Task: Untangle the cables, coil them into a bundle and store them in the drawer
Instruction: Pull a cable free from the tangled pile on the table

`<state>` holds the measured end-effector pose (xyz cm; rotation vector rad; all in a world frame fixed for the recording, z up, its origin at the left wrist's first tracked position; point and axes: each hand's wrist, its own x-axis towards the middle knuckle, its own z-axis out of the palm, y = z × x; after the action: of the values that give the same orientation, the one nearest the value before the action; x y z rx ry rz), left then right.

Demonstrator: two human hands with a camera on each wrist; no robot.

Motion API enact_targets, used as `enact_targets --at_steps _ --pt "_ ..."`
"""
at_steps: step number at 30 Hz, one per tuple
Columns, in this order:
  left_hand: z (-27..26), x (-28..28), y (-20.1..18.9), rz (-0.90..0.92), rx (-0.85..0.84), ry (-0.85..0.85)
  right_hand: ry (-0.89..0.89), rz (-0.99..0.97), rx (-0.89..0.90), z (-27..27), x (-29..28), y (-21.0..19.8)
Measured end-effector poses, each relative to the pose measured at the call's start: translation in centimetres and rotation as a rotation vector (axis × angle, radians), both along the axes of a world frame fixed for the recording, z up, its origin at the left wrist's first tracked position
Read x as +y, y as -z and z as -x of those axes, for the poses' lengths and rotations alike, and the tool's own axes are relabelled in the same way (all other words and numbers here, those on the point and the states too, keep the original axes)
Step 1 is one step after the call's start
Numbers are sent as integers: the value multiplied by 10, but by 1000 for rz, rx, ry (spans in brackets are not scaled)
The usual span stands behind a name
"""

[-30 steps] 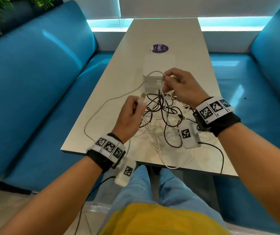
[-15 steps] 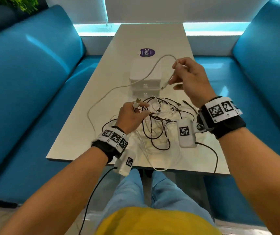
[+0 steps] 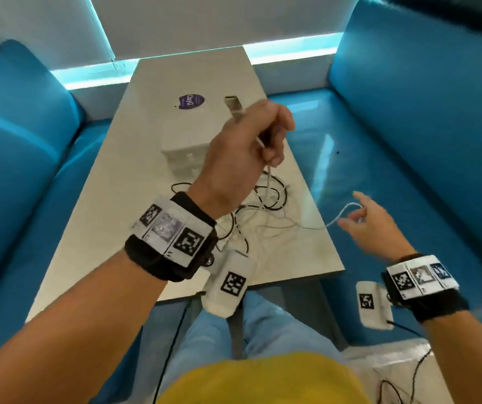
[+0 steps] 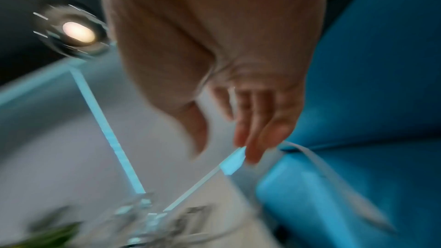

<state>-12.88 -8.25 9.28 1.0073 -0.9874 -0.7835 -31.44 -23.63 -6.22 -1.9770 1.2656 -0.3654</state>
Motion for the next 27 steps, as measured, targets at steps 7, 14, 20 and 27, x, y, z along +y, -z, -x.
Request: enact_targets --at_steps 7,14,20,27 --pt "53 -30 35 -58 57 115 -809 -231 -188 -53 87 -40" --pt "38 -24 42 -50 54 97 -1014 -450 -86 -52 79 -20" --pt "40 -27 47 -101 139 74 -962 -82 -2 -65 89 4" --pt "38 -15 43 -72 261 187 -858 51 102 -78 74 7"
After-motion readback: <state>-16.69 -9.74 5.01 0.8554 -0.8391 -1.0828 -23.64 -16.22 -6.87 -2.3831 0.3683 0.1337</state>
